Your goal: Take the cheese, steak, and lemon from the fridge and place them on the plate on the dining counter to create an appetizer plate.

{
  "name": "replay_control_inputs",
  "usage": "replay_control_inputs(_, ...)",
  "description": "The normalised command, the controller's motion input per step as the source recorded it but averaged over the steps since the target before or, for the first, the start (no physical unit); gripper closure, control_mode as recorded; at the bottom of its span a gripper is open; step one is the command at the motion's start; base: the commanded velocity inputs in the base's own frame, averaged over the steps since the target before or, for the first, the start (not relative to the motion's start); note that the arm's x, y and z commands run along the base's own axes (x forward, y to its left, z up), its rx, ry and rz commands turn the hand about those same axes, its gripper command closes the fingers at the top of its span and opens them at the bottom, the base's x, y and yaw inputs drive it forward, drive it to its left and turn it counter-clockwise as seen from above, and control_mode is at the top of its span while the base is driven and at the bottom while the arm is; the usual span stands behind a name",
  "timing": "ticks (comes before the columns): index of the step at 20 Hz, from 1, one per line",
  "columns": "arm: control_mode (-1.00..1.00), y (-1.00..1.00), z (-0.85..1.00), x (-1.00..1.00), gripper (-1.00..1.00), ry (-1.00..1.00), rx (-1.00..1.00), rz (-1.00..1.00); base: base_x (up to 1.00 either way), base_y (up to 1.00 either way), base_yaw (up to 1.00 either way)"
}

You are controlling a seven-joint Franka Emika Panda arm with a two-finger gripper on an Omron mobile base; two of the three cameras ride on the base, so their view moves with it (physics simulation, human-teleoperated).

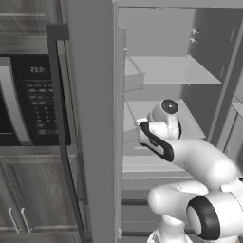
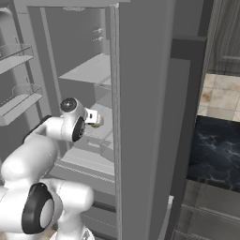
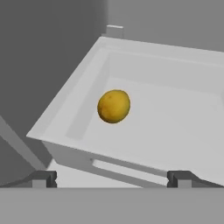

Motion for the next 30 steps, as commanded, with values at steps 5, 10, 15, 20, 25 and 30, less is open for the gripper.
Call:
replay_control_inputs(5,-1.00,0.00,-0.16,0.27,-1.00,0.01,0.00,0.00,0.00,0.00,0.00)
replay_control_inputs(10,-1.00,0.00,-0.17,0.25,-1.00,0.01,0.00,0.00,0.00,0.00,0.00)
replay_control_inputs(15,-1.00,0.00,-0.19,0.28,-1.00,0.00,0.00,0.00,0.00,0.00,0.00)
replay_control_inputs(20,-1.00,0.00,-0.18,0.26,-1.00,0.00,0.00,0.00,0.00,0.00,0.00)
replay_control_inputs(25,-1.00,0.00,-0.16,0.25,-1.00,0.00,0.00,0.00,0.00,0.00,0.00)
replay_control_inputs(30,-1.00,0.00,-0.14,0.23,-1.00,0.00,0.00,0.00,0.00,0.00,0.00)
